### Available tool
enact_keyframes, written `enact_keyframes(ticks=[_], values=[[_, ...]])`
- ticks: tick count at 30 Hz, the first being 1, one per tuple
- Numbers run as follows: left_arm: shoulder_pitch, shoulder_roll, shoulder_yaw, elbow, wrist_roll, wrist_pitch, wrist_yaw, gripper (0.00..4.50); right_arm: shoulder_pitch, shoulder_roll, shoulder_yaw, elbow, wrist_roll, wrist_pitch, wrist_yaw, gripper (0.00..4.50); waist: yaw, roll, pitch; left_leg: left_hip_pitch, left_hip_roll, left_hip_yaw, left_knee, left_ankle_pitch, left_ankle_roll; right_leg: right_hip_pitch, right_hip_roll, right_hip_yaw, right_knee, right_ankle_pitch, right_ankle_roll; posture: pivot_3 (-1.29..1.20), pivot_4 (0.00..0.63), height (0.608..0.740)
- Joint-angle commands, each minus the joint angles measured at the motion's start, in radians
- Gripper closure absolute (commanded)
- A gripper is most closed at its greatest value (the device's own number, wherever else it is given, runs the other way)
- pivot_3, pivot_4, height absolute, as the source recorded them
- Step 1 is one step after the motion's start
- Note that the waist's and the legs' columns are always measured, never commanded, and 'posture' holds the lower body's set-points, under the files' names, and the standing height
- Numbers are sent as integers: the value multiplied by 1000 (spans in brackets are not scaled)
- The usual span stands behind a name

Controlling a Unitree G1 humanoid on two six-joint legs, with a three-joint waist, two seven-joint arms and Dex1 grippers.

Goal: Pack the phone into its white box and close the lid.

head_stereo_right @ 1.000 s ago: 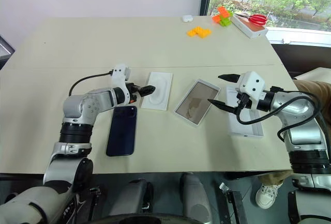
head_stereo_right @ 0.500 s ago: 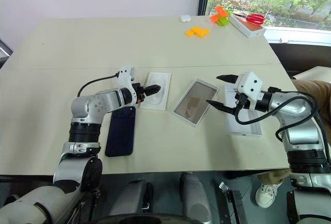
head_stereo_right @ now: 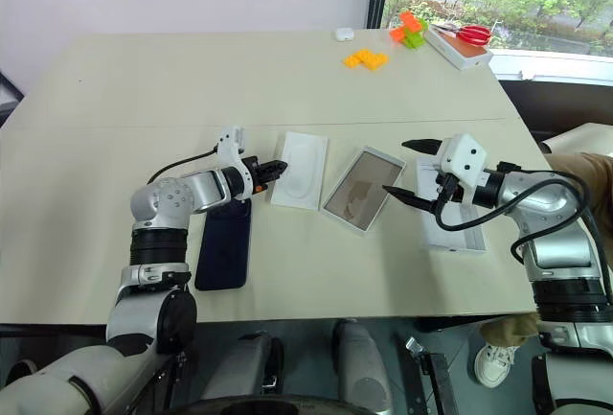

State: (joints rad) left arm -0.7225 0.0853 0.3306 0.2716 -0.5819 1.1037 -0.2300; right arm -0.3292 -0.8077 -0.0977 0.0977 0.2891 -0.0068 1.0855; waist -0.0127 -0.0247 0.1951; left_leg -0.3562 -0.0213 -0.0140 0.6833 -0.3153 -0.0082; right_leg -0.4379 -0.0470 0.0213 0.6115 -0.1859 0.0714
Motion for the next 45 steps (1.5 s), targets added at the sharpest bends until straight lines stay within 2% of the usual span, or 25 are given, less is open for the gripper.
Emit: enact_keyframes(ticks=[1, 11, 15, 22, 27, 34, 45], values=[[-41, 15, 30, -30, -50, 36, 1, 4467, 14, -29, -41, -37, 31, 13, 20, 0, 0, 0, 0, 0, 0, 0, 0, 0, 0, 0, 0, 0, 0, 0, 0, 0, 150, 740], [-173, 15, 70, -73, -168, 176, -6, 4467, 44, -81, -106, -6, 83, 61, 73, 0, 1, -1, 0, 0, -1, 0, 0, 0, 0, 1, 0, 0, 0, 0, 1, 0, 150, 740], [-201, 28, -35, -85, -170, 222, -71, 4467, 39, -80, -112, 7, 77, 56, 66, 0, -2, -1, 0, 0, -1, 0, 0, 0, 0, 1, 0, 0, 0, 0, 1, 0, 150, 740], [-272, 27, -226, 86, -63, 98, -211, 4467, 40, -81, -105, -7, 73, 67, 61, 0, -2, -1, 0, 0, -3, 0, 0, 1, -2, 1, 0, 0, 0, 0, 1, 0, 150, 740], [-302, 15, -299, 158, -18, 51, -283, 4467, 52, -85, -111, -26, 75, 75, 53, 0, -2, -1, 0, 0, -3, 0, 0, 1, -2, 0, 0, 0, 0, -1, 2, 0, 150, 740], [-345, -28, -309, 283, 49, -47, -283, 4467, 68, -83, -115, -56, 74, 87, 32, 0, -1, -1, 1, 0, -2, 0, 0, 1, -1, 1, 0, 0, -1, -2, 4, 0, 150, 740], [-310, -100, -297, 284, 101, -94, -216, 4467, 56, -82, -105, -46, 70, 81, 19, 0, -1, -1, 1, 0, -2, -1, 0, 1, -1, 0, -1, 0, -1, -2, 4, 0, 150, 740]])
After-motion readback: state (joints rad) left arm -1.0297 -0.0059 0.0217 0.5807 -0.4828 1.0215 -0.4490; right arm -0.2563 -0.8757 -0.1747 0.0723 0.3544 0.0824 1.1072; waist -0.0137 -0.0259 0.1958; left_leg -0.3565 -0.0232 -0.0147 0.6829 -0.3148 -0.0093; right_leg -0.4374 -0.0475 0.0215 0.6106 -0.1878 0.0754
